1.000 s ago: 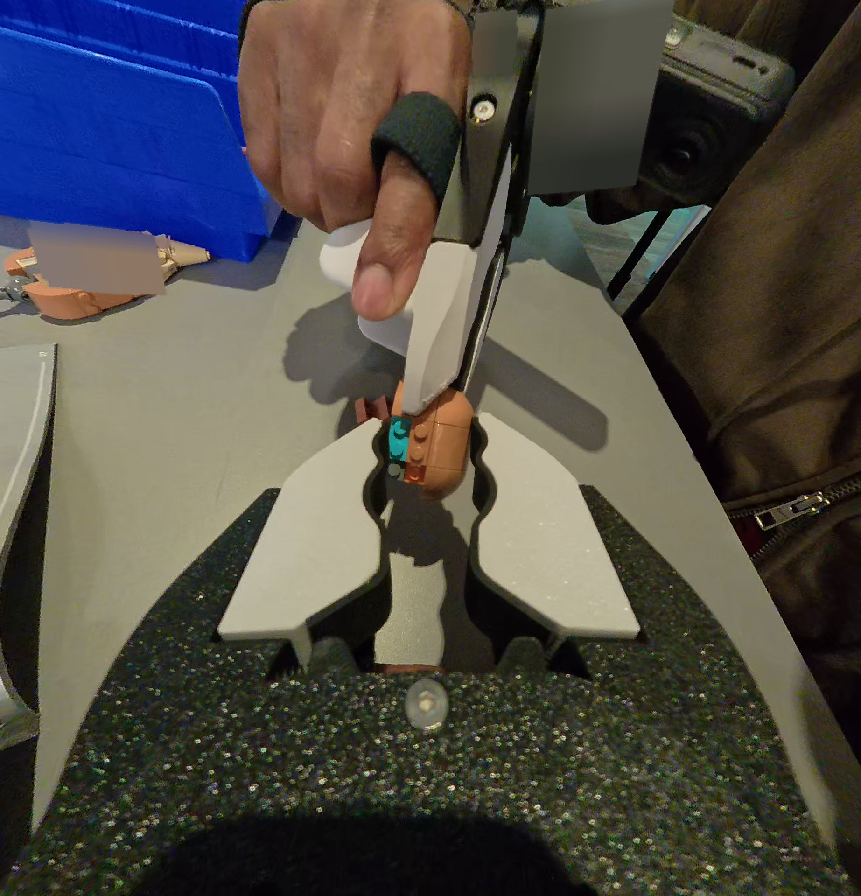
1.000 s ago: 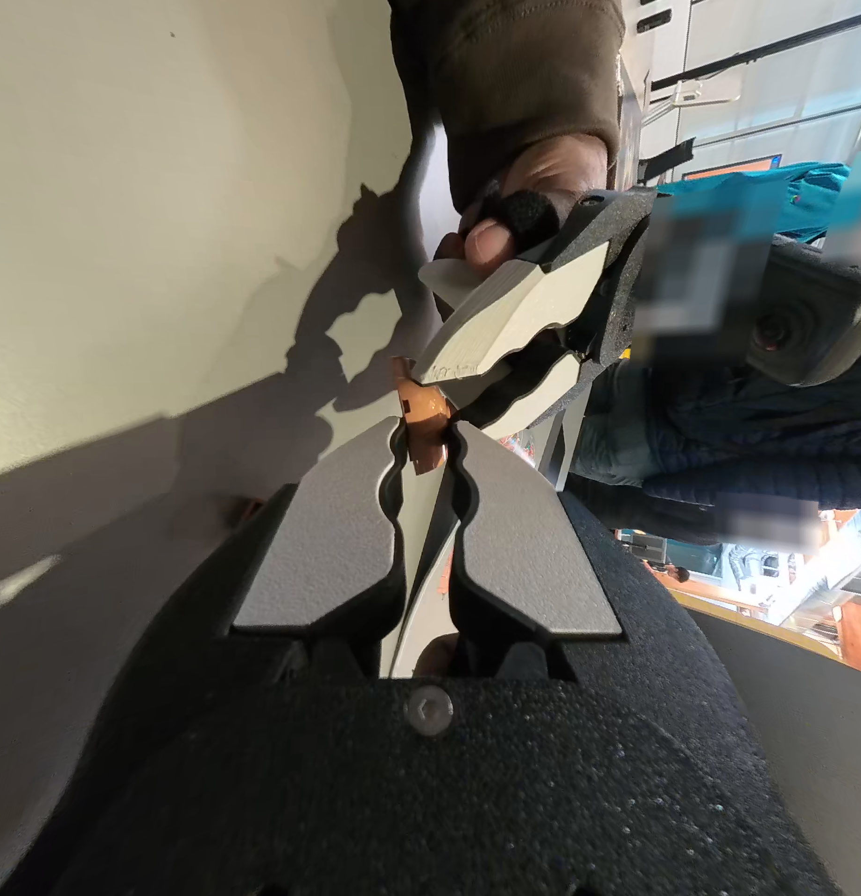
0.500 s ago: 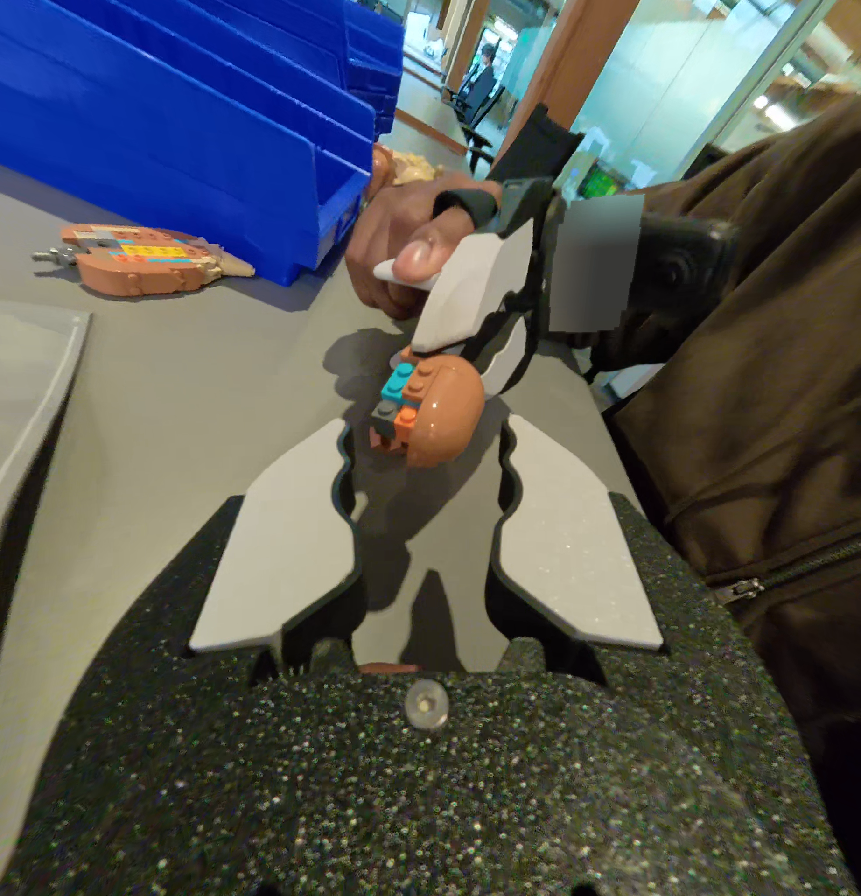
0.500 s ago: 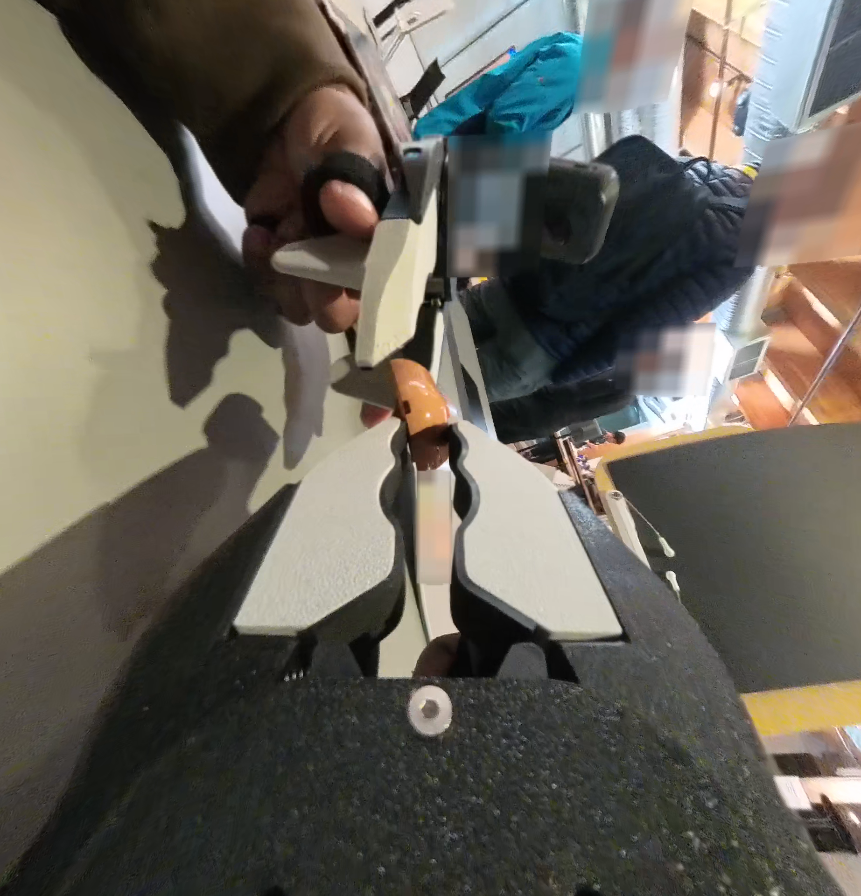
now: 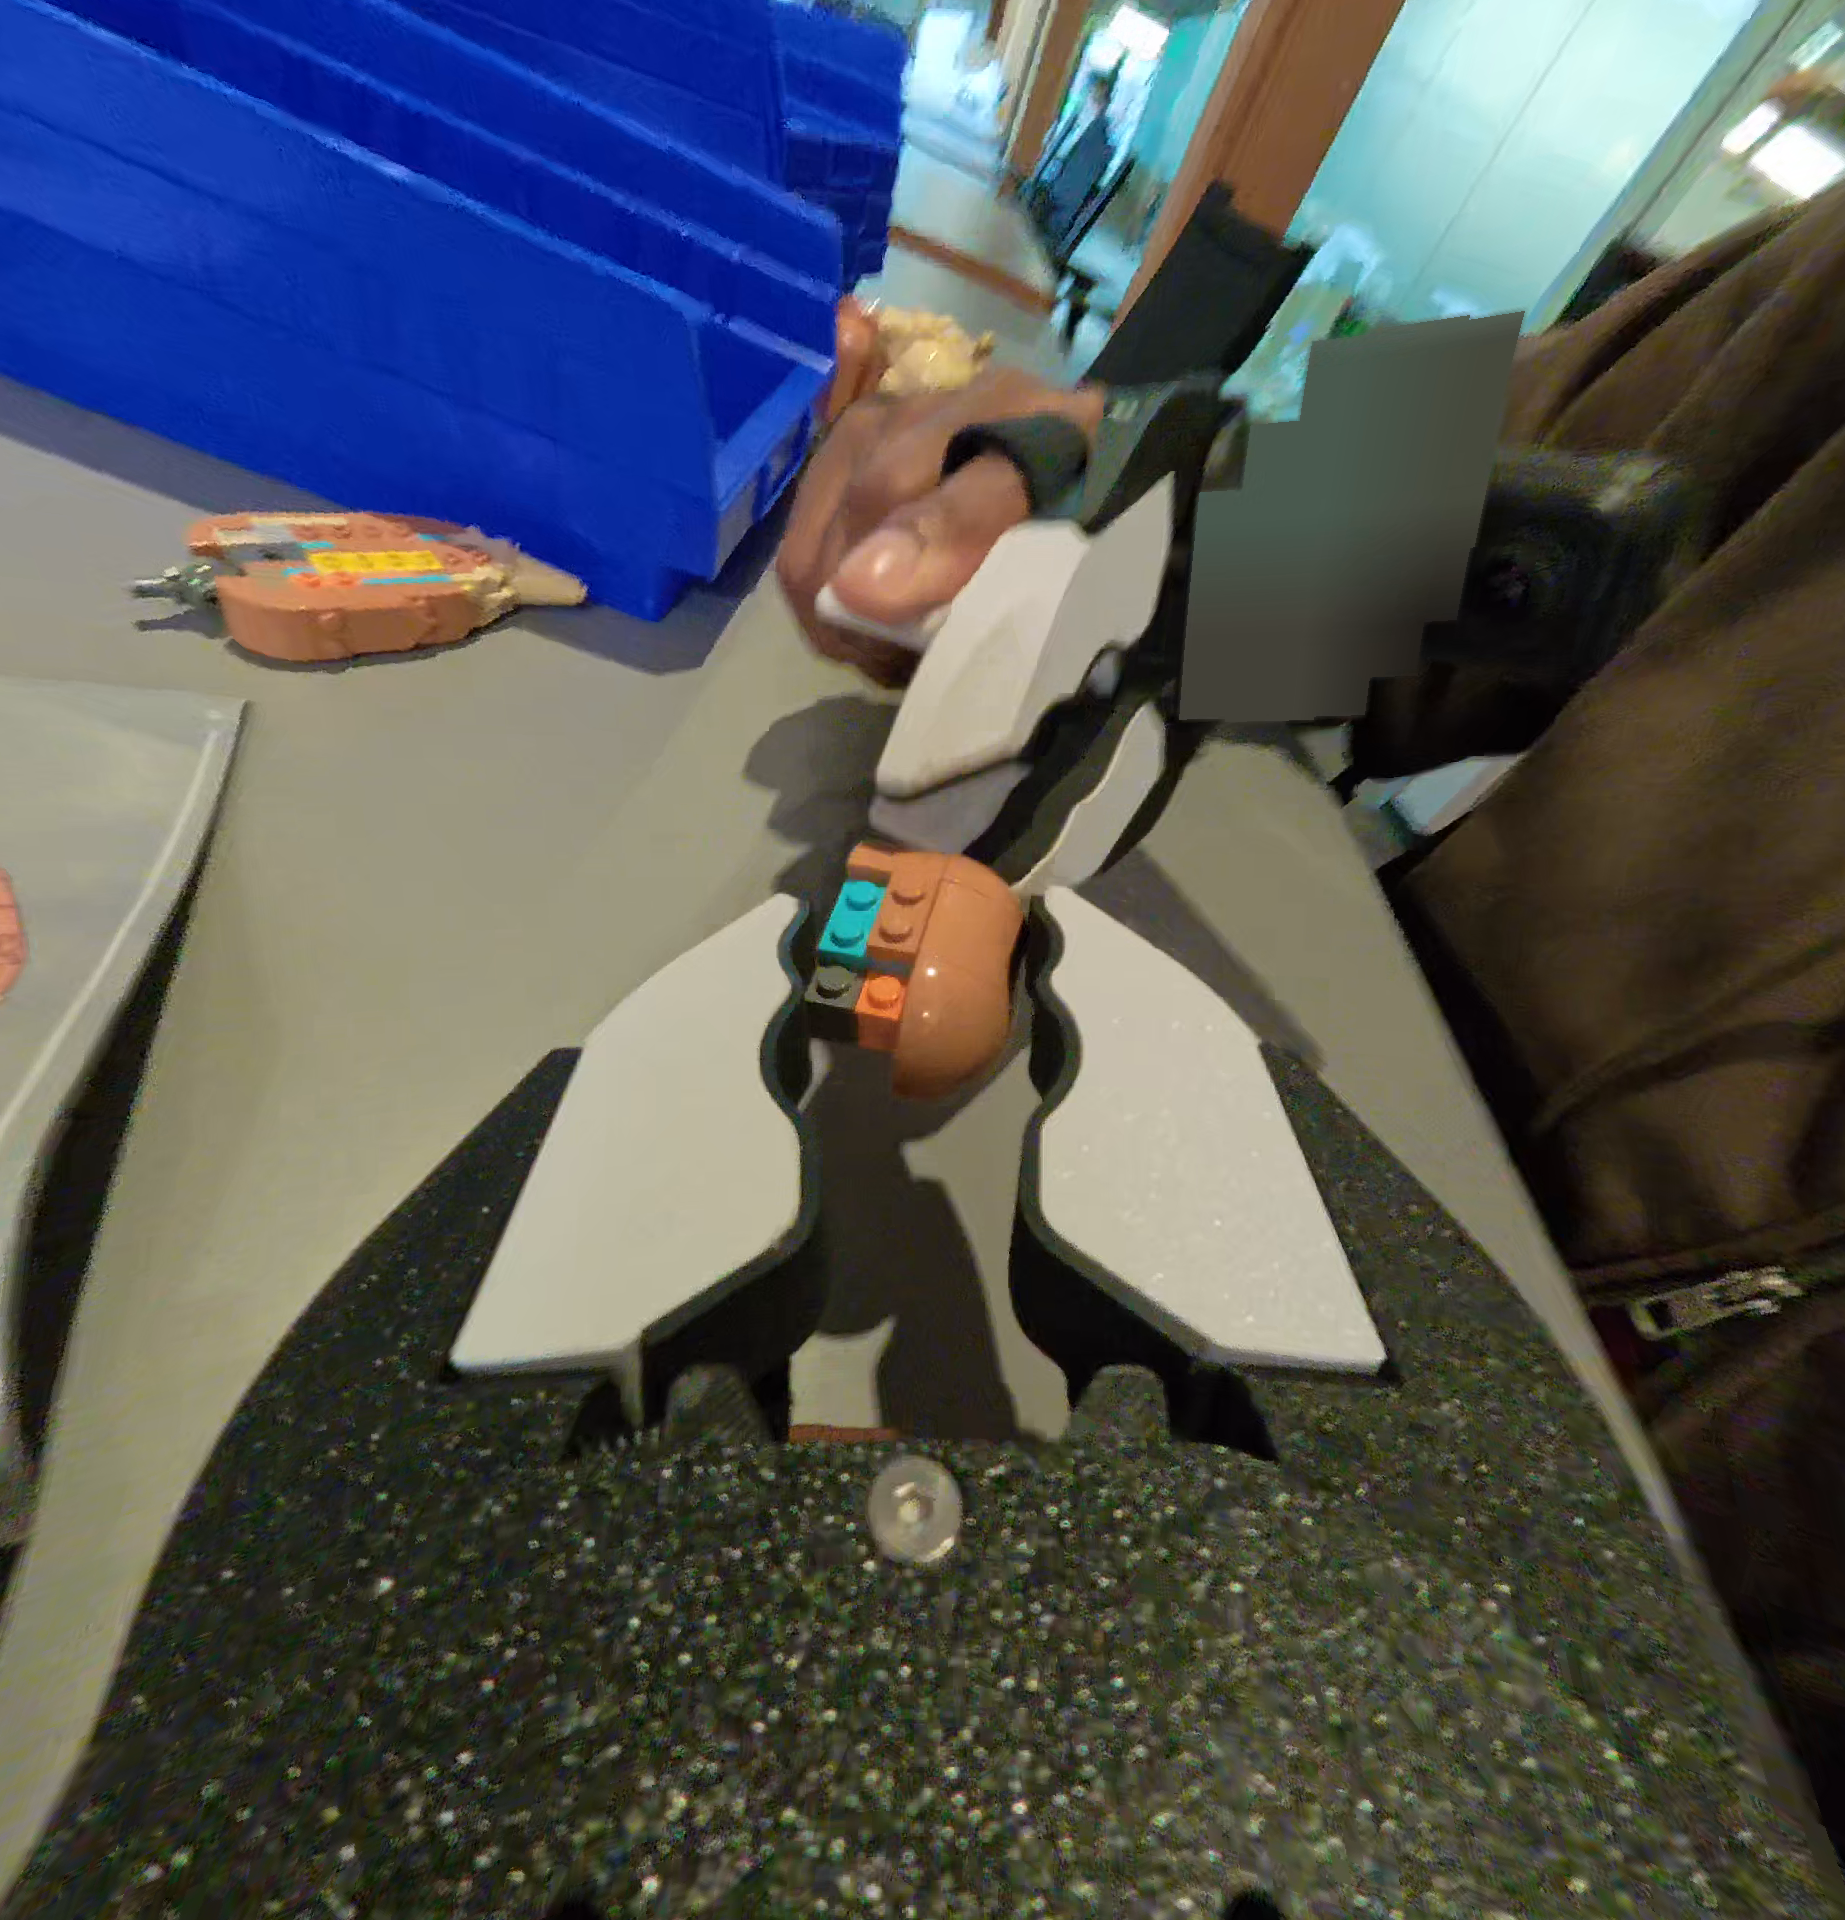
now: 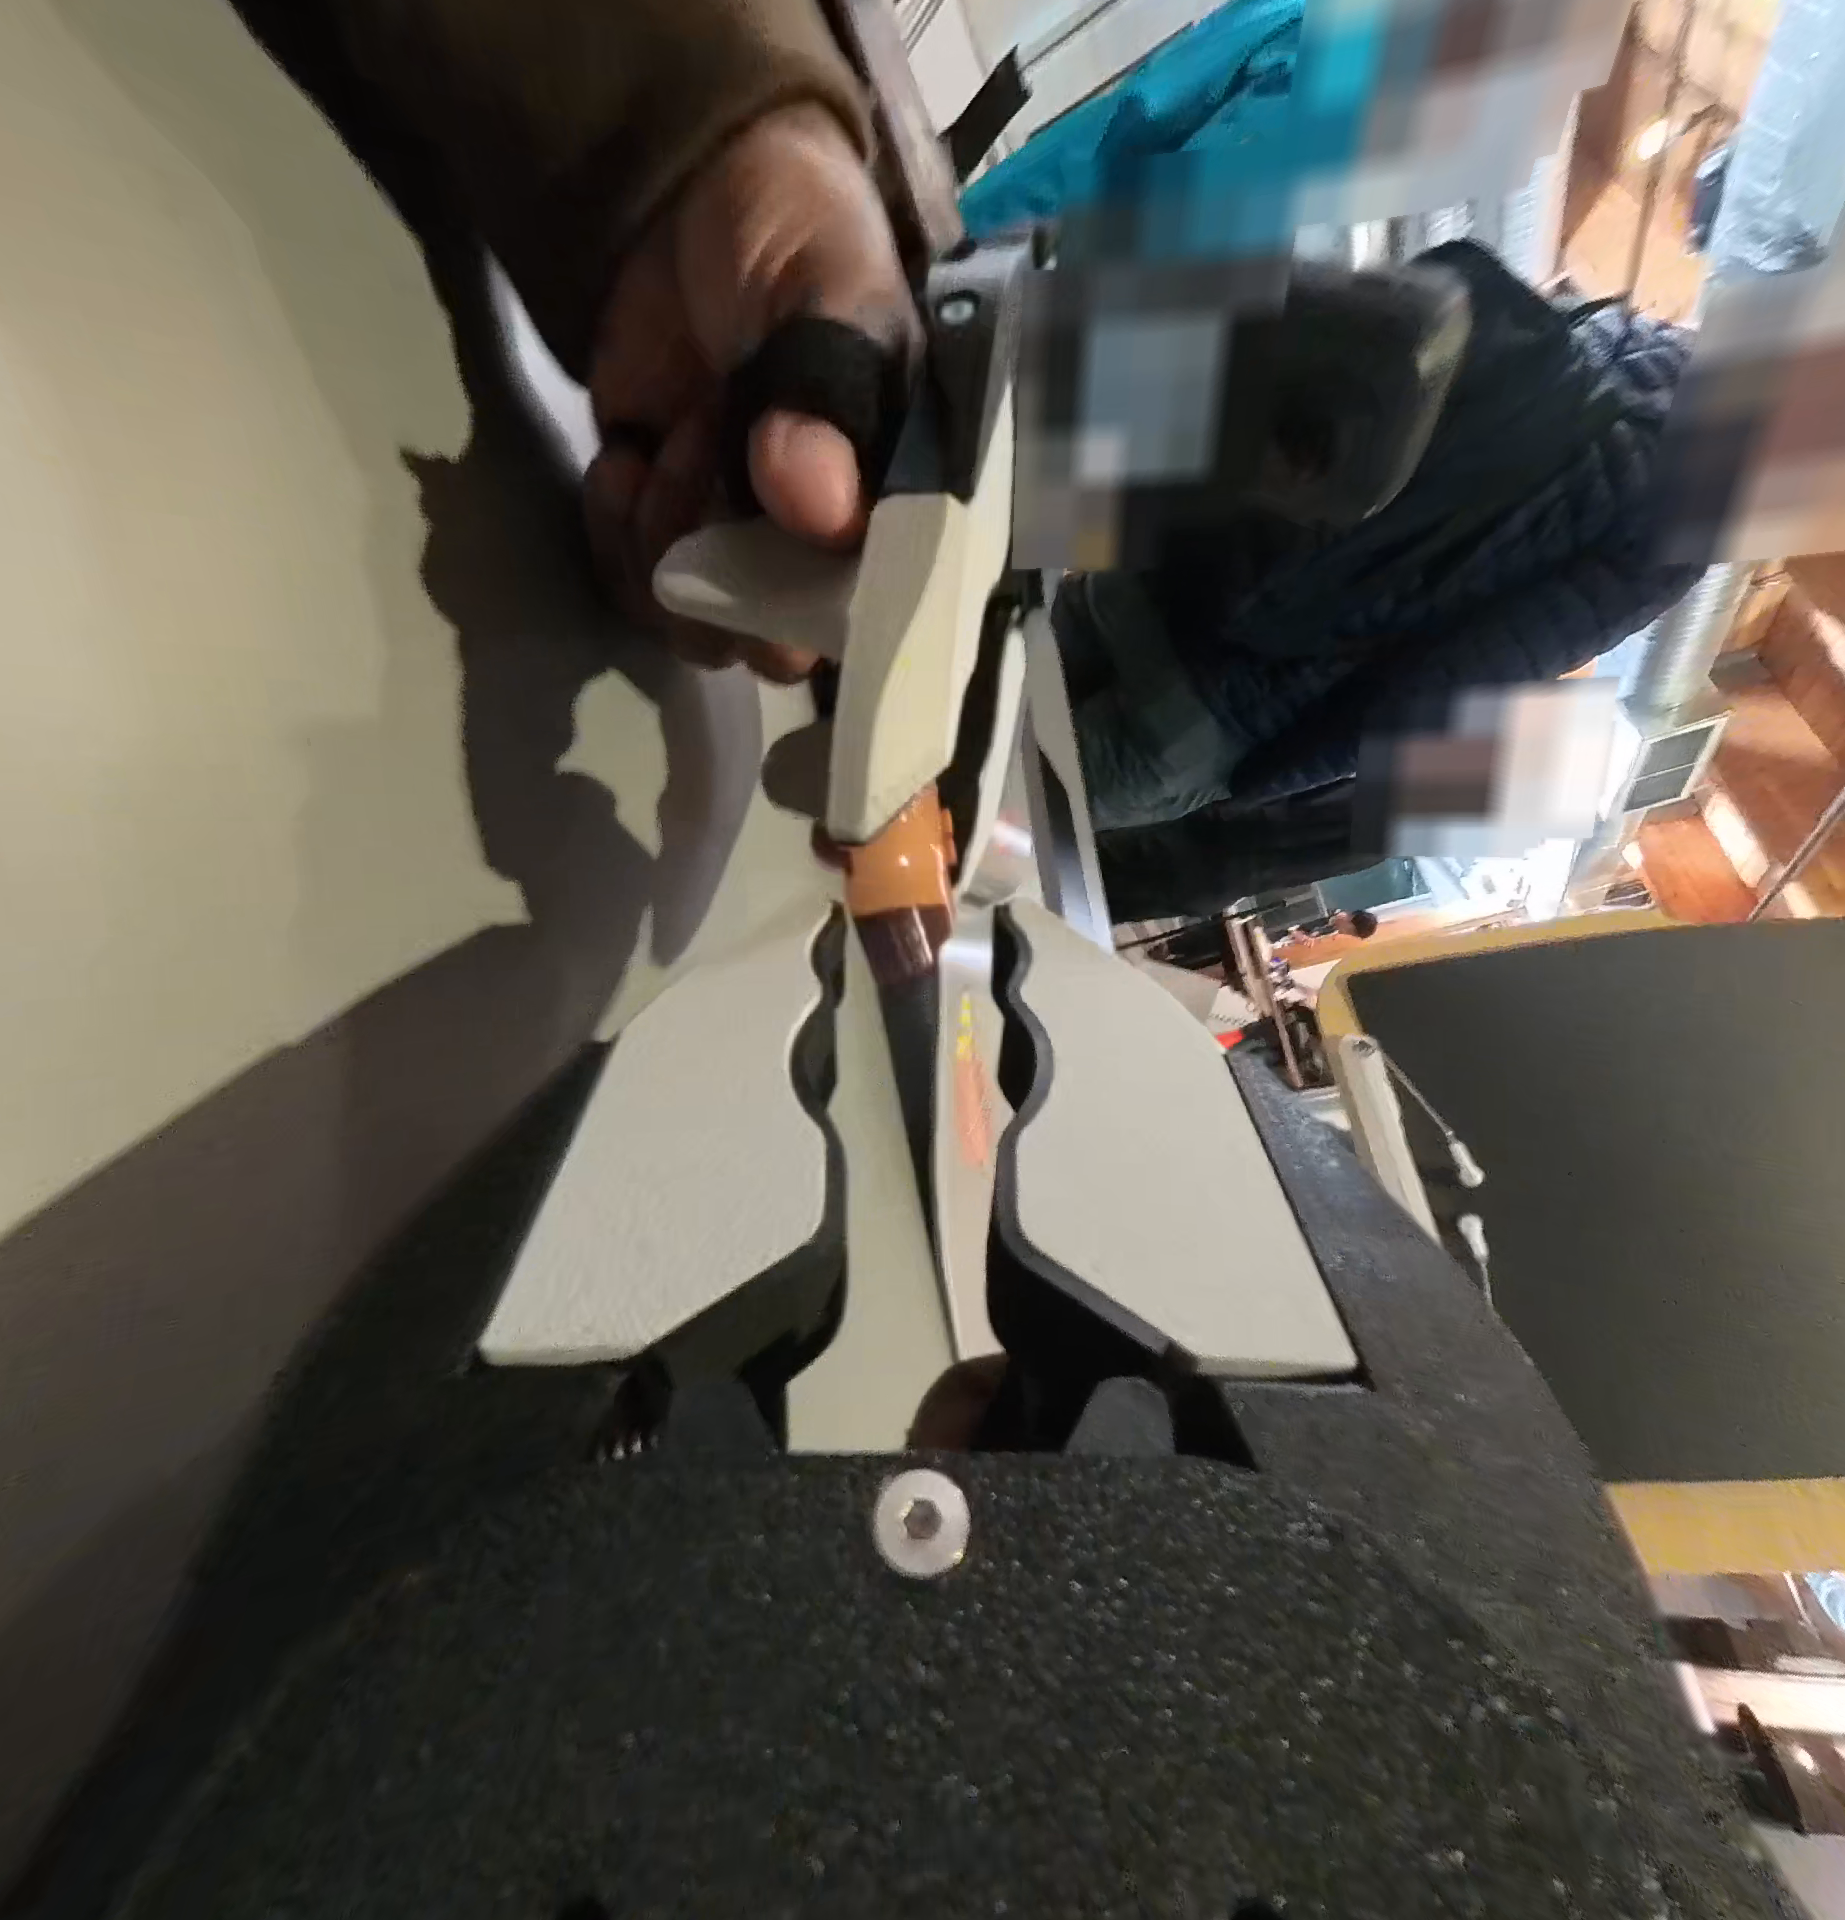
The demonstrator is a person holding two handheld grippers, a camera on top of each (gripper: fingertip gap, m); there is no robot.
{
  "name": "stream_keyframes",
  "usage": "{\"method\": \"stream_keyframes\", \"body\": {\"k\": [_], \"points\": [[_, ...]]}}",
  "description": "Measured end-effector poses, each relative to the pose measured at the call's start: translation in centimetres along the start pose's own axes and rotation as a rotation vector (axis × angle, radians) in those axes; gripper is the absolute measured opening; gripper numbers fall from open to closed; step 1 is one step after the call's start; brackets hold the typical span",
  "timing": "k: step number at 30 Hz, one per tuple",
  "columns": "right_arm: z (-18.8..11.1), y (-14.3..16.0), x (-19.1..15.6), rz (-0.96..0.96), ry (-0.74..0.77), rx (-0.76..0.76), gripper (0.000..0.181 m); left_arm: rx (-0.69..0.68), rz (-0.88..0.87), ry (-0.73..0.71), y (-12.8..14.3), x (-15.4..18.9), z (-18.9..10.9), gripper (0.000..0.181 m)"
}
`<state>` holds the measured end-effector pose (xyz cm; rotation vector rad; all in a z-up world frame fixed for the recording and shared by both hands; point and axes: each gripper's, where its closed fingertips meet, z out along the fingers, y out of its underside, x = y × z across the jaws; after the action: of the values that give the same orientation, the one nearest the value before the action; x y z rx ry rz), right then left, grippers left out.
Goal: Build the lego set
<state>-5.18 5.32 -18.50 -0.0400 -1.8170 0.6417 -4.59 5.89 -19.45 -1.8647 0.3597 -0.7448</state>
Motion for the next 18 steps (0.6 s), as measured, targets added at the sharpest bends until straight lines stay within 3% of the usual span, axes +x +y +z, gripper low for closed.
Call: {"method": "stream_keyframes", "body": {"k": [6,11,18], "points": [[-2.6,4.9,-2.6,0.238,-0.236,-0.228,0.032,-0.259,0.119,-0.248,3.0,-2.5,0.4,0.039],[-4.1,6.2,-5.2,0.510,-0.412,-0.320,0.033,-0.435,0.123,-0.321,5.8,-2.9,1.2,0.039],[-4.0,5.9,-6.3,0.657,-0.490,-0.351,0.037,-0.441,0.144,-0.332,5.6,-2.5,0.9,0.049]]}}
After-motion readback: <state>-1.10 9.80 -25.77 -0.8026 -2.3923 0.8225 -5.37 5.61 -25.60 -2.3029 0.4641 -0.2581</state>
